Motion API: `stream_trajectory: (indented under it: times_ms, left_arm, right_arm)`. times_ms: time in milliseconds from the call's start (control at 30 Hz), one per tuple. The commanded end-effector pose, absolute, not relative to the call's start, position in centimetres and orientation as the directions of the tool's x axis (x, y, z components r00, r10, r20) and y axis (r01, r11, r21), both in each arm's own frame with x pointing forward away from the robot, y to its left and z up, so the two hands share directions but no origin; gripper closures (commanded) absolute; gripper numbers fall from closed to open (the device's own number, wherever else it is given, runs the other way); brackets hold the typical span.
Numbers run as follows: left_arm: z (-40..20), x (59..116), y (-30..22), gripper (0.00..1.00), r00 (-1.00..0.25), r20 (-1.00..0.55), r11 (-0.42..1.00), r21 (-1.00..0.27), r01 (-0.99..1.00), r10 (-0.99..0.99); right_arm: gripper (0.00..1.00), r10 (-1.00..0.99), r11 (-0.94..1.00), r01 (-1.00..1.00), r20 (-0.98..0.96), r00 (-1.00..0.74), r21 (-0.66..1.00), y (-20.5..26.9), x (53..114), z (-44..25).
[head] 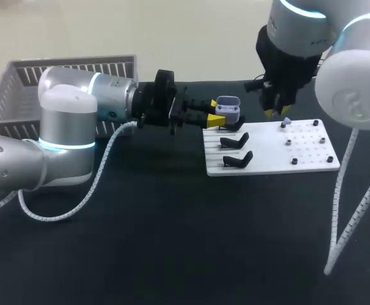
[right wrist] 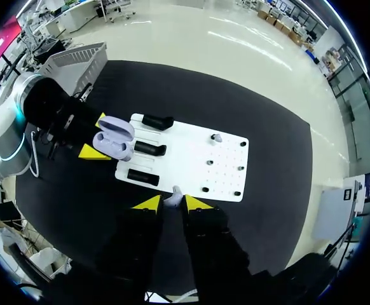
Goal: Pick up each earbud case from the left stands, insert the matching earbuds, close the lid, and place the case in the box.
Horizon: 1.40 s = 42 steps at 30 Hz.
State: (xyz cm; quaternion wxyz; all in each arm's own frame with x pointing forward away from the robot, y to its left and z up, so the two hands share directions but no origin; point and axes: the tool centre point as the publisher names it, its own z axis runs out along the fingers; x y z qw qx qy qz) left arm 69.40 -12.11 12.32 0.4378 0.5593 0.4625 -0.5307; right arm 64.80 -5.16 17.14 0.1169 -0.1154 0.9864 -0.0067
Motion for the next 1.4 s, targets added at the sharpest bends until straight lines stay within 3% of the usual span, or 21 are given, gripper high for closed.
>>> stream_trajectory:
  times_ms: [33,200,267,567,1400]
  left_arm:
    - [12.3,69.4,-12.1,1.00,0.010,-0.999,-0.189,0.000,0.982,0.051]
    - [12.3,69.4,-12.1,1.00,0.010,-0.999,-0.189,0.000,0.982,0.051]
    - [12.3,69.4,-12.1,1.00,0.010,-0.999,-0.189,0.000,0.982,0.051]
    - [12.3,69.4,-12.1,1.00,0.010,-0.999,-0.189,0.000,0.982,0.051]
    - [12.3,69.4,-12.1,1.00,0.010,-0.999,-0.189,0.000,0.982,0.051]
  right_arm:
    - [1.00,-0.229,0.973,-0.226,-0.230,-0.946,-0.041,-5.2,64.8,17.1]
    - [1.00,-0.229,0.973,-0.226,-0.230,-0.946,-0.041,-5.2,64.8,17.1]
    - [1.00,-0.174,0.983,-0.151,-0.257,-0.950,-0.107,-4.1,65.0,17.9]
    - [1.00,0.077,0.994,0.090,-0.184,-0.980,-0.062,-0.6,66.9,20.5]
    - [1.00,0.226,0.974,0.223,-0.121,-0.966,0.043,1.2,67.5,20.3]
